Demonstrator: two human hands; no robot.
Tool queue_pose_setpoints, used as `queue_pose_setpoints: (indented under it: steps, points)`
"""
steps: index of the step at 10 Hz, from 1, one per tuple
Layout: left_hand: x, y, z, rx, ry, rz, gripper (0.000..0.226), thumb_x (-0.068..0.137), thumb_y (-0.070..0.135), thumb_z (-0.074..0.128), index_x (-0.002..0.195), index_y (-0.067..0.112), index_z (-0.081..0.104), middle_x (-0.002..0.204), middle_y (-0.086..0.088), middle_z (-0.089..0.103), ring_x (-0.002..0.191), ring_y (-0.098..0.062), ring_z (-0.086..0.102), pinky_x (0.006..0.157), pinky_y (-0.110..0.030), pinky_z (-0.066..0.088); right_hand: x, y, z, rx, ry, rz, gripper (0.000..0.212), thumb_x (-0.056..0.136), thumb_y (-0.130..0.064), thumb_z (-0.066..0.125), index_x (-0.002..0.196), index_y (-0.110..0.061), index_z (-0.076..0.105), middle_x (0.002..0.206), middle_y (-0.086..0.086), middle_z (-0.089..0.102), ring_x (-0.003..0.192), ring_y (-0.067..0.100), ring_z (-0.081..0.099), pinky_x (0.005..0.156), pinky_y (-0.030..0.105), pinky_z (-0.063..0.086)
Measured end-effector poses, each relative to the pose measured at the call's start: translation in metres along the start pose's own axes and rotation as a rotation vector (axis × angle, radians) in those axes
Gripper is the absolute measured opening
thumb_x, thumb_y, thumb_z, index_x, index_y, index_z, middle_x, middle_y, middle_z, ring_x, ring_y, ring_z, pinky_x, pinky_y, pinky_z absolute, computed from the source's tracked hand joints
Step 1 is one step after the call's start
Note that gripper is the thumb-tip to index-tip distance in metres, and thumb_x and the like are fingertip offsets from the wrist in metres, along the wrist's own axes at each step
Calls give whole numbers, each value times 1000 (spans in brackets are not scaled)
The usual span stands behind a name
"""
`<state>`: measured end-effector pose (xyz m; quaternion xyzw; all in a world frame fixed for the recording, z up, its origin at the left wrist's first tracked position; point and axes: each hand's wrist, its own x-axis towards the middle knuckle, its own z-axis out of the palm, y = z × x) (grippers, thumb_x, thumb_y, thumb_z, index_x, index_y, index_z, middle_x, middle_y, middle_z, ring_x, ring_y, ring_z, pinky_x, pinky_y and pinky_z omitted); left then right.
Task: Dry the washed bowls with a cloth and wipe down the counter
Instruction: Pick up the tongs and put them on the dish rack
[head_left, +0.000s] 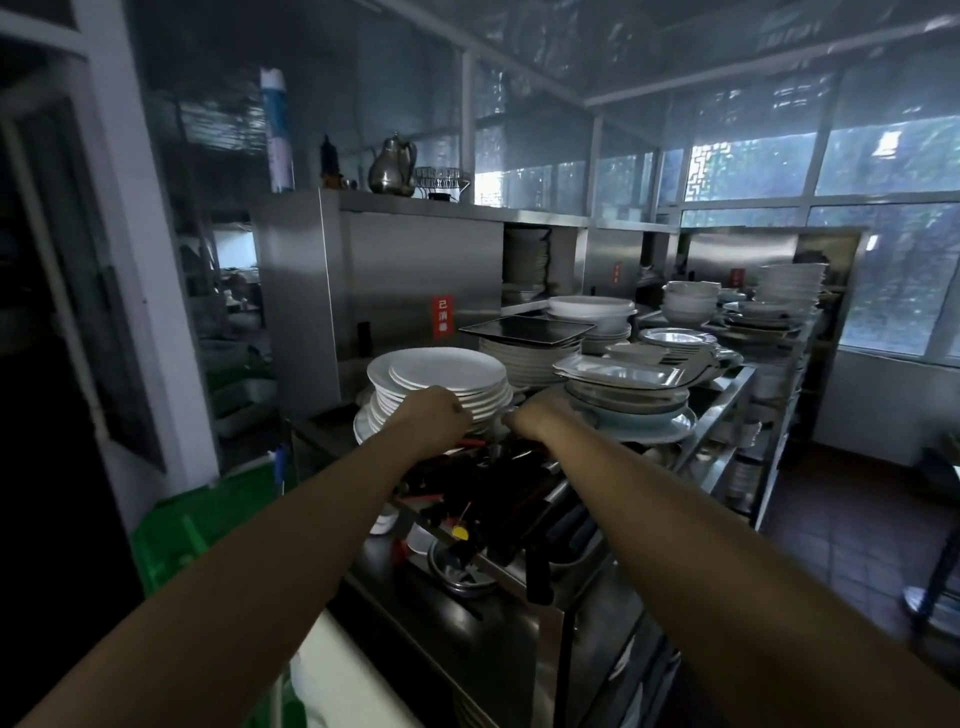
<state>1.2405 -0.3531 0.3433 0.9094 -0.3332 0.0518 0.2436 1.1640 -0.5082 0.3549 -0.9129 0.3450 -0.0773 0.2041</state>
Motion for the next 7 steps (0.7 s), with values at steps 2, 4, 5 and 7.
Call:
queue_pose_setpoints:
  steps: [2,4,5,7]
  points:
    - [3,6,3,-53,1,13,34,91,28,52,58,18,48,73,-3,57,78,-24,57,66,-31,40,1,5,-1,8,-14,-51,54,93,-43,58,133,-8,58,132,14,61,116,32,60,99,43,51]
    - [-3,27,5,-27,-6,68,36,94,27,54,60,16,48,77,-6,57,81,-26,59,67,-31,40,13,20,-4,-16,19,-103,57,90,-60,47,116,-15,68,118,13,66,102,29,62,77,32,46]
    - [-6,45,2,8,-2,107,37,98,30,53,63,16,52,86,-8,56,82,-23,53,72,-29,38,17,36,-11,-16,39,-120,48,83,-57,46,90,-15,67,101,11,68,85,26,61,62,30,40]
    - [-12,83,7,77,-21,250,39,100,33,44,97,6,72,112,-17,69,103,-32,62,80,-31,42,-37,75,-37,85,137,-113,41,86,-47,59,103,-11,69,109,11,68,99,29,64,79,32,51]
